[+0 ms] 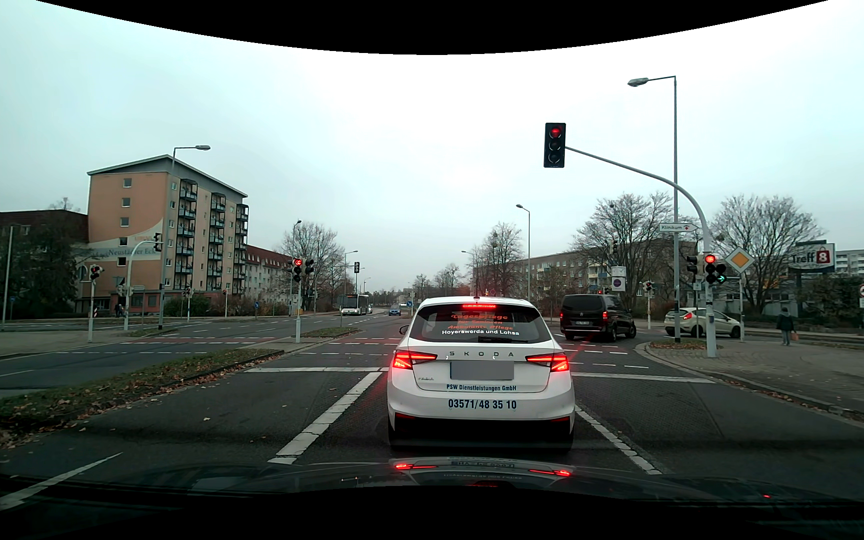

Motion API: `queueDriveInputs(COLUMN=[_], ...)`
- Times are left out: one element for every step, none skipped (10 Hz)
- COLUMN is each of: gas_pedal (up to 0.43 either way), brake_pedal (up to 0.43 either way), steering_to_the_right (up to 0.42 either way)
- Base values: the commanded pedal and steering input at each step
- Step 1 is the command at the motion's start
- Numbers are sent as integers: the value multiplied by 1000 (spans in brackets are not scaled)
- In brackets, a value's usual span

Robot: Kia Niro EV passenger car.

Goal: Follow the waypoints while adhering to traffic rules and regulations

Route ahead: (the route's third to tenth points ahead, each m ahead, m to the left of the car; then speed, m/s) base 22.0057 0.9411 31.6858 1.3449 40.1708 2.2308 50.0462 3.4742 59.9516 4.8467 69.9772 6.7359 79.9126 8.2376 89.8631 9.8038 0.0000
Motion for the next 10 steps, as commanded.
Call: queueDriveInputs(gas_pedal=[0,0,0,0,0,0,0,0,0,0], brake_pedal=[384,384,384,384,384,384,384,384,384,384], steering_to_the_right=[-5,-4,-5,-5,-5,-4,-4,-4,-4,-4])
